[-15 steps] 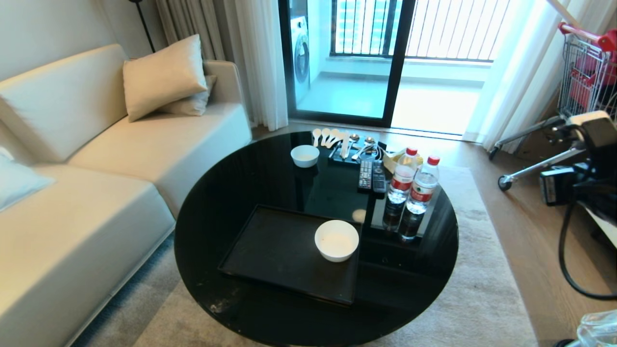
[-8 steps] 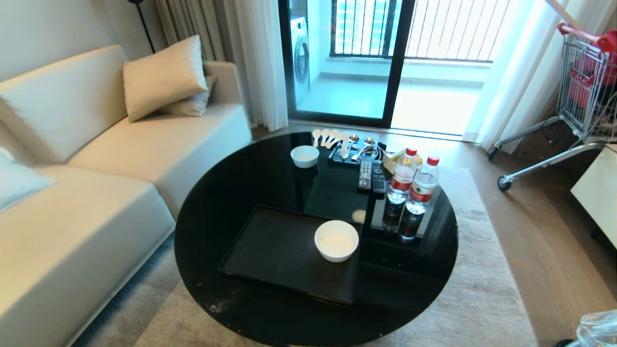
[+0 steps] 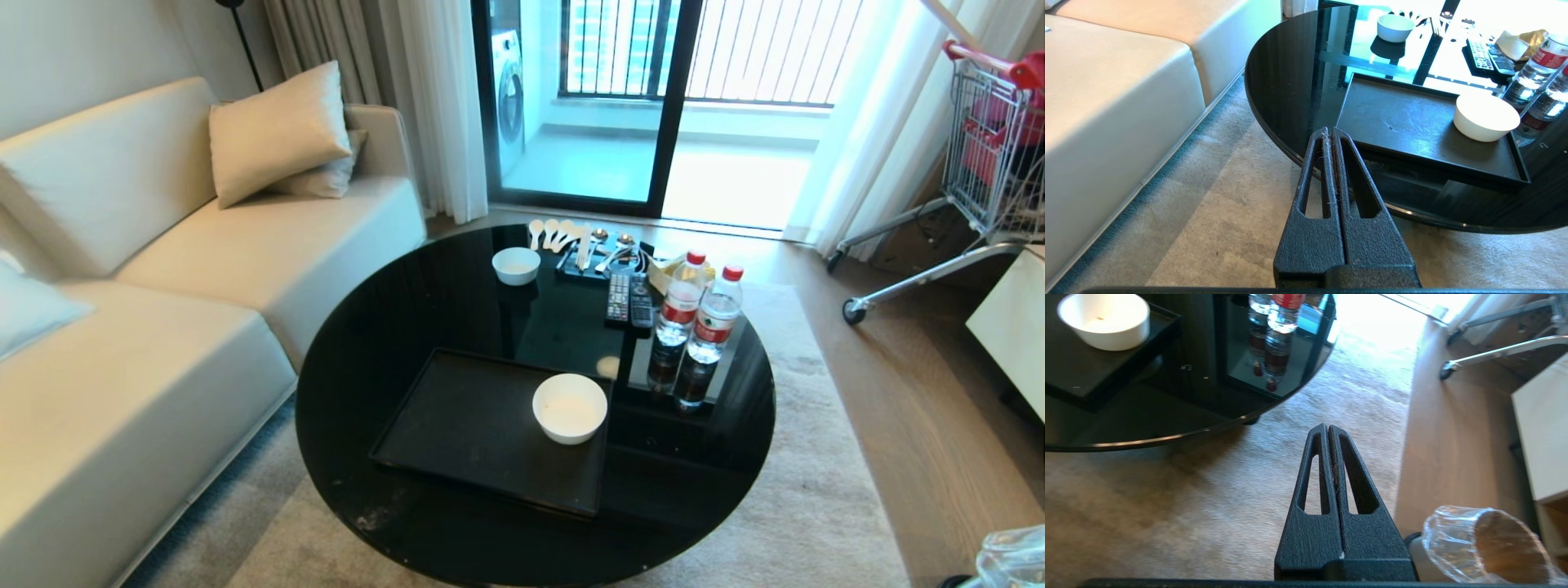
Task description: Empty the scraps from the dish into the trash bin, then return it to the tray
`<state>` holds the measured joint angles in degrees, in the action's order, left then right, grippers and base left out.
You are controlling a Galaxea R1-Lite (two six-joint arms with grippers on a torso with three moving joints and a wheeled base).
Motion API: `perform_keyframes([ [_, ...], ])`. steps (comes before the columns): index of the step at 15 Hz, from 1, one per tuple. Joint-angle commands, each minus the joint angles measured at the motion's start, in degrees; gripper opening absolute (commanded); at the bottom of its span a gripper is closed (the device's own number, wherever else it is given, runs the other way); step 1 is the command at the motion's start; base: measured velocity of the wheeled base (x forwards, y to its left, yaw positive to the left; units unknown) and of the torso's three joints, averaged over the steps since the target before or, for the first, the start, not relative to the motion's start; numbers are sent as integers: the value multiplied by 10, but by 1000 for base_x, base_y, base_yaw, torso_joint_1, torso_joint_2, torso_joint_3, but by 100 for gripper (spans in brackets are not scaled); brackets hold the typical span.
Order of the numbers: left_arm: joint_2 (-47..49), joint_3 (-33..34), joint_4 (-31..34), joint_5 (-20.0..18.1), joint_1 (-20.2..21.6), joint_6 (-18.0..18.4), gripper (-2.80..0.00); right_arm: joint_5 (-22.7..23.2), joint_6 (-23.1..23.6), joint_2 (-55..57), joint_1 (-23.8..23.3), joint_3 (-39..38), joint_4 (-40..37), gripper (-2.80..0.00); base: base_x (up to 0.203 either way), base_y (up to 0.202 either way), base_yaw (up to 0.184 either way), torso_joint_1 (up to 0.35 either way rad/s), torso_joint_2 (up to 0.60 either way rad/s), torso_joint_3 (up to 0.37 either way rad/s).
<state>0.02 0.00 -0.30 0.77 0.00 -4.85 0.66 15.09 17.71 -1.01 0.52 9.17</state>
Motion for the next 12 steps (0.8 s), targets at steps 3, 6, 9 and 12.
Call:
perform_keyframes([
  [3,0,0,0,0,0,-1,-280,21,-41,-134,6,-5,-77,-280,0,0,0,0,0,0],
  [6,0,0,0,0,0,-1,-280,23,-71,-177,10,-5,-93,-280,0,0,0,0,0,0],
  [9,0,0,0,0,0,-1,-280,23,-71,-177,10,-5,-93,-280,0,0,0,0,0,0],
  [12,0,0,0,0,0,-1,-280,22,-75,-177,10,-5,-93,-280,0,0,0,0,0,0],
])
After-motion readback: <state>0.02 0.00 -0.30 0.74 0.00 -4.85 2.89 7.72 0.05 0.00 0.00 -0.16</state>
